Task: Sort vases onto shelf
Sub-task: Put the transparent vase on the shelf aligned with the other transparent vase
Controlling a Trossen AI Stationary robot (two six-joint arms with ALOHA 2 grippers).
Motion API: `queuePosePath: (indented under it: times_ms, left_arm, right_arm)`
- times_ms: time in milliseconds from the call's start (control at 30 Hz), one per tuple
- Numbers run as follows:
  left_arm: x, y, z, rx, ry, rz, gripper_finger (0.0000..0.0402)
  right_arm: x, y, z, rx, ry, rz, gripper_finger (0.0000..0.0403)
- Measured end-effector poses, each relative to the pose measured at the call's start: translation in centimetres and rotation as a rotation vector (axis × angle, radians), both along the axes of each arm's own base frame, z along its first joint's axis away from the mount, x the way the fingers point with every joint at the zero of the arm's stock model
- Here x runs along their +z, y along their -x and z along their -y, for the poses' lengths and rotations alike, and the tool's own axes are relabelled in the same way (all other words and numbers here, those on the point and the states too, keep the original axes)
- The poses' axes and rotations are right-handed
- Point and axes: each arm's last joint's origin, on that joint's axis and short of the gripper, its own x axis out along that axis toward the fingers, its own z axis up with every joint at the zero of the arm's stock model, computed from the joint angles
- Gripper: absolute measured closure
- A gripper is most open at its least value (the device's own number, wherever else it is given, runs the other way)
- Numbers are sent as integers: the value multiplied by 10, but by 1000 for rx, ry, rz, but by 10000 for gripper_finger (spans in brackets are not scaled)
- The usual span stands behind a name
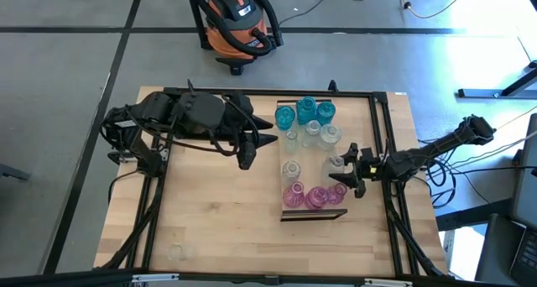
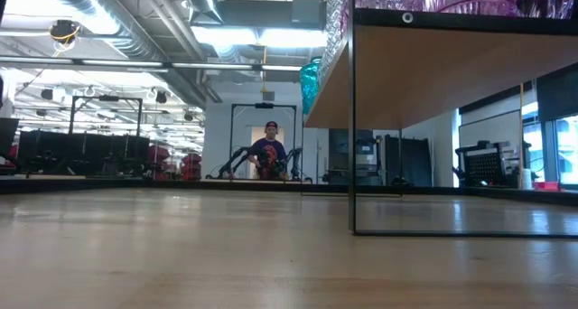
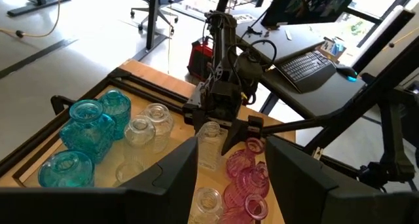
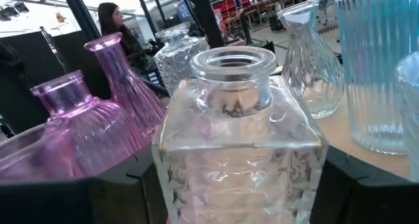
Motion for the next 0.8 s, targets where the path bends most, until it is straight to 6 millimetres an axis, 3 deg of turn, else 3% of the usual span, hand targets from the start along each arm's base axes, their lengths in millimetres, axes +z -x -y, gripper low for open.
queuePosePath:
  times_ms: [467,700,800]
  left_arm:
    - [0,0,0,-1,3,0,231]
    - [0,0,0,6,19,4,231]
    - [0,0,0,6,19,3,231]
  right_arm:
    - [0,0,1,-21,99,0,157]
    - [-1,0,1,-46,13,-9,154]
    - [-3,-1,1,-53,-17,-30,130]
